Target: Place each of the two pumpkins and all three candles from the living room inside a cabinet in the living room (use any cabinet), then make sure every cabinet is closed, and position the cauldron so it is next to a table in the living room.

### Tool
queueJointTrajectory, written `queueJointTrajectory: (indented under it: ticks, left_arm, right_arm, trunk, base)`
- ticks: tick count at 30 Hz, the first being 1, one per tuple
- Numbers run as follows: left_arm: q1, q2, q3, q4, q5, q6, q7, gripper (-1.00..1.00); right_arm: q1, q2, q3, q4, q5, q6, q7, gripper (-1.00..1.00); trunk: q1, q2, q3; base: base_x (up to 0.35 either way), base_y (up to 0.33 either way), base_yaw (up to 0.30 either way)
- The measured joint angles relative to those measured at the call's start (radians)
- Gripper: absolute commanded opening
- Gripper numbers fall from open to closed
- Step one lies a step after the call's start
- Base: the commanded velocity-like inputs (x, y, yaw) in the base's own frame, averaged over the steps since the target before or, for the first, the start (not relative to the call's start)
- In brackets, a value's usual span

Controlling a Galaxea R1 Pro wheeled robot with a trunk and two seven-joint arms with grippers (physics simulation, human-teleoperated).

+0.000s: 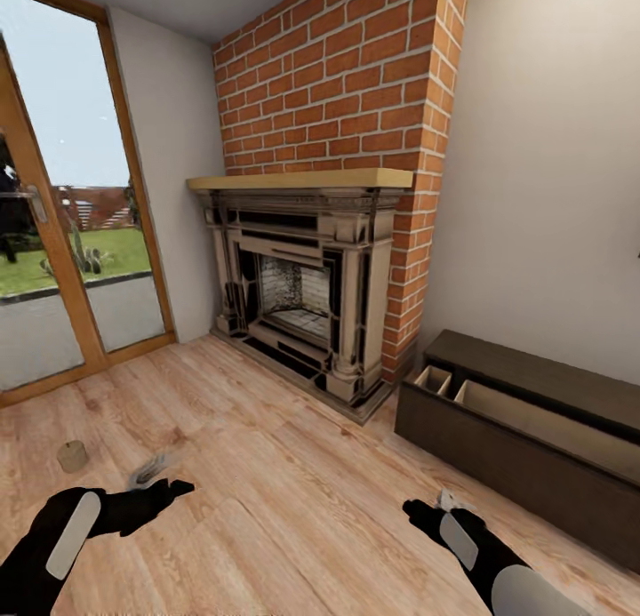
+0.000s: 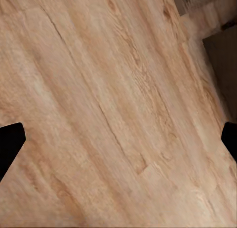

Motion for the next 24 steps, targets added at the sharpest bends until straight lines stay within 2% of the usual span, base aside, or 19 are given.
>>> queueJointTrajectory:
  ticks: [1,3,7,10,13,24]
  left_arm:
    - [0.000,-0.004,0.002,0.000,0.002,-0.034,0.079,1.00]
    - [0.000,-0.018,0.003,0.001,-0.004,-0.069,0.161,1.00]
    - [-0.001,-0.049,0.003,0.001,-0.014,-0.093,0.227,1.00]
    - [-0.001,-0.076,0.000,-0.005,-0.025,-0.099,0.238,1.00]
    - [-0.001,-0.085,-0.002,-0.011,-0.028,-0.101,0.241,1.00]
    - [0.000,-0.089,-0.003,-0.012,-0.032,-0.102,0.242,1.00]
  right_arm:
    - [0.000,0.005,0.035,0.000,0.002,-0.012,-0.038,1.00]
    - [0.000,0.007,0.071,0.004,0.004,-0.027,-0.068,1.00]
    - [-0.001,0.008,0.107,0.010,0.005,-0.073,-0.085,1.00]
    - [0.001,0.006,0.114,0.014,0.005,-0.089,-0.086,1.00]
    - [0.003,0.006,0.116,0.017,0.003,-0.093,-0.085,1.00]
    - [0.004,0.007,0.118,0.040,0.000,-0.086,-0.082,1.00]
  trunk:
    - [0.000,0.000,0.000]
    - [0.000,0.000,0.000]
    - [0.000,0.000,0.000]
    - [0.000,0.000,0.000]
    - [0.000,0.000,-0.001]
    - [0.000,0.000,-0.013]
  base:
    - [0.000,0.000,0.271]
    - [0.000,0.000,0.271]
    - [0.000,0.000,0.272]
    - [0.000,0.000,0.273]
    - [0.000,0.000,0.260]
    - [0.012,0.000,0.201]
